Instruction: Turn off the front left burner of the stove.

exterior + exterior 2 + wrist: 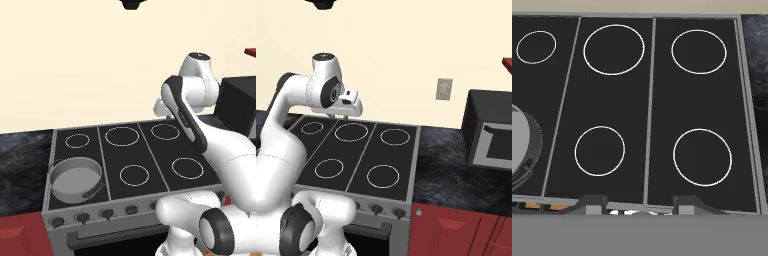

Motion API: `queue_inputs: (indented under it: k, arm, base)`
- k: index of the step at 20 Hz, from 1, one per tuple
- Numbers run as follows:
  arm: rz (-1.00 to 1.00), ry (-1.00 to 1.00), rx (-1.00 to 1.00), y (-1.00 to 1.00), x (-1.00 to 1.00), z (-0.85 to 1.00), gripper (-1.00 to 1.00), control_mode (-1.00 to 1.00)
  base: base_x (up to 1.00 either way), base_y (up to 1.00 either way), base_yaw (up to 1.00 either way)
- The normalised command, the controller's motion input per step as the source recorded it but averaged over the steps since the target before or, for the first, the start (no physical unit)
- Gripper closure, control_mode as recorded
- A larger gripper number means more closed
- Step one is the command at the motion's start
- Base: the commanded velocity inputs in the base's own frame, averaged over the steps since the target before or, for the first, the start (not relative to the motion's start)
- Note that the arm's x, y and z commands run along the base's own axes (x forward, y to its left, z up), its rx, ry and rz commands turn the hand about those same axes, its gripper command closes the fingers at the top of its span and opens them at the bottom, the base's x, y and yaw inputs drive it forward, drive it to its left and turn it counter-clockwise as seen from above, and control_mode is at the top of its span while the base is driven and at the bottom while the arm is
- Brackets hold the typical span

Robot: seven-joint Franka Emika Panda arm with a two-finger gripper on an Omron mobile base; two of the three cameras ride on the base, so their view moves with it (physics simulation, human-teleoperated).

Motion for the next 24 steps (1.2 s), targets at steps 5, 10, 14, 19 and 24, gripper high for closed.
queue_inputs:
  k: [5, 10, 14, 19, 24]
  arm:
    - [0.01, -0.01, 0.00, 0.00, -0.33, -0.05, -1.00, -1.00]
    - [0.26, -0.02, -0.05, 0.86, -0.77, -0.17, -1.00, -1.00]
    - [0.48, 0.00, -0.24, 1.00, -0.59, -0.21, -1.00, -1.00]
    - [0.65, 0.00, -0.36, 1.00, -0.71, -0.22, -1.00, -1.00]
    - [0.67, 0.00, -0.38, 1.00, -0.69, -0.40, -1.00, -1.00]
  base:
    - [0.00, 0.00, 0.00]
    - [0.00, 0.00, 0.00]
    - [0.00, 0.00, 0.00]
    - [0.00, 0.00, 0.00]
    - [0.00, 0.00, 0.00]
